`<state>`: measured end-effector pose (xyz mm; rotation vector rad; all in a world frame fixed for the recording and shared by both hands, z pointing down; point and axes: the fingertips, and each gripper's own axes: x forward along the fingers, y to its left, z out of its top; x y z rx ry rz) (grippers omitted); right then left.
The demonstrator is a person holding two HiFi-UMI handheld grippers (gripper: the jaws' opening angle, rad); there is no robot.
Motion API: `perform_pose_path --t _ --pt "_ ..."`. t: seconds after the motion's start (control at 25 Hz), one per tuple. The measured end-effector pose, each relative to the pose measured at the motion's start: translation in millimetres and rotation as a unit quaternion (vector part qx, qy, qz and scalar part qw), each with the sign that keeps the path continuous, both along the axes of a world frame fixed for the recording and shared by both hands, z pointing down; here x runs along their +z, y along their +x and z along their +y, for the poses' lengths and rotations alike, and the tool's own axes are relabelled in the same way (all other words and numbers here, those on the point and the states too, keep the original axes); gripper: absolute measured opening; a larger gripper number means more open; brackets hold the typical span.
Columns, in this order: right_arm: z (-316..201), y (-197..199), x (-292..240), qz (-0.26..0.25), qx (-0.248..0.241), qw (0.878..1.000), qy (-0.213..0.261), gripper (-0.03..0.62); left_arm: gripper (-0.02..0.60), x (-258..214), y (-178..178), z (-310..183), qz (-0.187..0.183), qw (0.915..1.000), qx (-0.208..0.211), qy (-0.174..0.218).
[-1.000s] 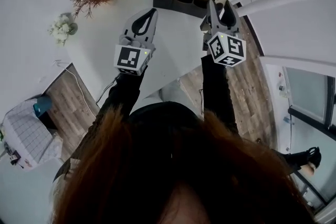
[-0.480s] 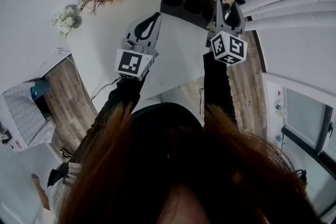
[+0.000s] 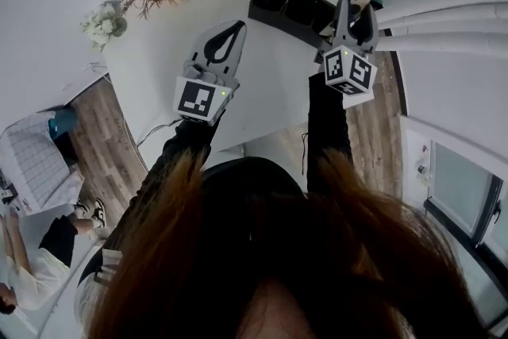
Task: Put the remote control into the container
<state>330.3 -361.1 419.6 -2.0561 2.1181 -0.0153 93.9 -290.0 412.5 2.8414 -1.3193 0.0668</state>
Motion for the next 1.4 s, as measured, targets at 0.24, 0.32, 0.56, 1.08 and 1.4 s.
perform_pose_path --t 0.24,0.32,0.56,1.08,1.4 --pt "15.8 4.4 6.7 0.006 0.011 1.0 0.007 0.213 0.009 5.5 2.1 1.4 0.001 1.0 0.006 -0.001" --pt "23.2 4.0 5.3 0.008 0.013 1.0 0.003 0.213 0.009 6.1 3.1 2.6 -0.001 1.0 0.009 -0.003" --pt "39.7 24.6 11.6 -0.041 0.062 0.997 -0.008 0.213 0.009 5.1 6.6 5.0 -0.005 0.9998 0.018 0.0" --pt "36.0 35.3 30.2 -0.106 0.109 0.988 -0.026 0.213 0.009 6.2 -1.7 7.6 -0.001 0.9998 0.013 -0.012" --pt "34.1 4.8 76.0 -0.042 0.079 0.991 -0.102 0.21 0.009 10.9 -6.4 5.5 -0.01 0.9998 0.017 -0.006"
